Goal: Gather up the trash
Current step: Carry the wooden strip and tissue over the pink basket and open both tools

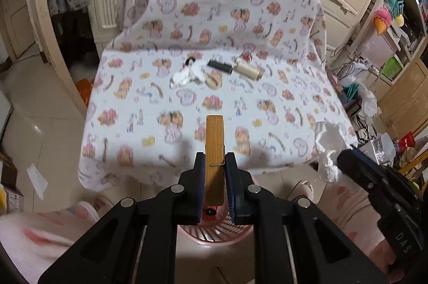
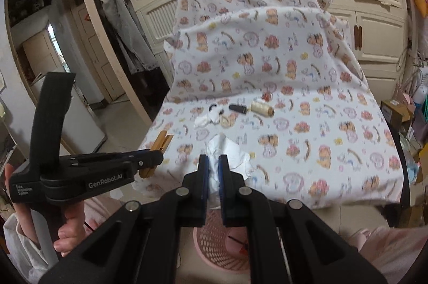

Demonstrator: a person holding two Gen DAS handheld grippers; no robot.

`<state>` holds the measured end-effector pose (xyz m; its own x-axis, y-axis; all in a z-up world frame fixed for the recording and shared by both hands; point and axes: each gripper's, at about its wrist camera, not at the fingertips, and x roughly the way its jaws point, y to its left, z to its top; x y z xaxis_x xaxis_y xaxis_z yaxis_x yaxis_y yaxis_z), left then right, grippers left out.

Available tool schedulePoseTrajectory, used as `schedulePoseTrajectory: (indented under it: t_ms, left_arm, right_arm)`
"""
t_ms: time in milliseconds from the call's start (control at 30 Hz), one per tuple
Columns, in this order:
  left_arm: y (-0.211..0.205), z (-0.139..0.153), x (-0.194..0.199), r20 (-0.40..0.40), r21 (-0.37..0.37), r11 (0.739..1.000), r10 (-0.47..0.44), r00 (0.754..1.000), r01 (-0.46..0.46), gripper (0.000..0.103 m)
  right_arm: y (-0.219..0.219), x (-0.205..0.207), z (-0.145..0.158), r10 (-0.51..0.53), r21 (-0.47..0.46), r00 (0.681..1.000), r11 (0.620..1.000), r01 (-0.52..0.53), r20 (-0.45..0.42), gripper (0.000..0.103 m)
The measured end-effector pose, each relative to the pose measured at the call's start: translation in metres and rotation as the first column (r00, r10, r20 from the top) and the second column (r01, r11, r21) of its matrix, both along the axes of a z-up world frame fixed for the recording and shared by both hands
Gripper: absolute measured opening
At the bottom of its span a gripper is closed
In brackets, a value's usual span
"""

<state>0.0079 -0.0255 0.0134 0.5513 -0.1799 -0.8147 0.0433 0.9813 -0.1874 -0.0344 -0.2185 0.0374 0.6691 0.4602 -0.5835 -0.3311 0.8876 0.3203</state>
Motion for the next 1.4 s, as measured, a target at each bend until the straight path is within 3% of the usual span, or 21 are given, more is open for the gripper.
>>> schedulePoseTrajectory:
  t_ms: [233, 367, 533, 733, 867, 967, 1067, 1133, 1233, 1333, 1400]
  left_arm:
    - [-0.002, -0.043, 0.006, -0.12, 0.032, 0.999, -0.021, 0.993, 0.025, 0.013]
    - [-0.003, -0.07, 0.009, -0.246, 0.001, 0.998, -0.064, 0.967, 0.067, 0.013]
    - [-0.004, -0.089, 0.008, -0.318, -0.004, 0.997, -0.076, 0.945, 0.079, 0.013]
    - [-0.011, -0.129, 0.01, -0.442, 0.019, 0.996, -0.072, 0.894, 0.09, 0.013]
    - [-0.014, -0.153, 0.012, -0.481, 0.03, 0.997, -0.054, 0.875, 0.078, 0.013]
    - [-0.009, -0.166, 0.018, -0.496, -0.077, 0.997, -0.057, 0.867, 0.021, 0.013]
    - [-0.012, -0.174, 0.021, -0.476, -0.009, 0.999, -0.041, 0.879, 0.042, 0.013]
    - [-0.015, -0.184, 0.02, -0.494, 0.004, 0.999, -0.044, 0.868, 0.053, 0.013]
    - [-0.021, -0.201, 0.018, -0.535, -0.001, 0.998, -0.051, 0.843, 0.06, 0.013]
    - [-0.027, -0.21, 0.017, -0.554, 0.015, 0.996, -0.061, 0.831, 0.082, 0.013]
    - [-0.029, -0.214, 0.017, -0.558, 0.014, 0.996, -0.068, 0.827, 0.092, 0.013]
  right_arm:
    - [0.009, 0.01, -0.042, 0.014, -0.046, 0.992, 0.999, -0.019, -0.123, 0.007]
    - [0.013, 0.02, -0.07, 0.045, -0.029, 0.974, 0.998, -0.053, -0.22, 0.007]
    - [0.017, 0.031, -0.104, 0.053, -0.033, 0.943, 0.997, -0.068, -0.329, 0.009]
    - [0.019, 0.042, -0.139, 0.026, -0.062, 0.91, 0.997, -0.056, -0.414, 0.009]
    - [0.019, 0.053, -0.168, 0.003, -0.073, 0.873, 0.996, -0.045, -0.488, 0.009]
    - [0.019, 0.058, -0.186, -0.026, -0.105, 0.856, 0.994, -0.033, -0.517, 0.009]
    - [0.018, 0.061, -0.206, -0.032, -0.116, 0.829, 0.992, -0.04, -0.559, 0.009]
    - [0.013, 0.062, -0.218, -0.07, -0.14, 0.817, 0.99, -0.013, -0.573, 0.009]
    - [0.007, 0.064, -0.228, -0.098, -0.137, 0.794, 0.99, 0.019, -0.6, 0.012]
    - [0.004, 0.065, -0.232, -0.101, -0.12, 0.78, 0.992, 0.034, -0.617, 0.033]
    - [0.005, 0.064, -0.231, -0.121, -0.149, 0.788, 0.988, 0.037, -0.604, 0.034]
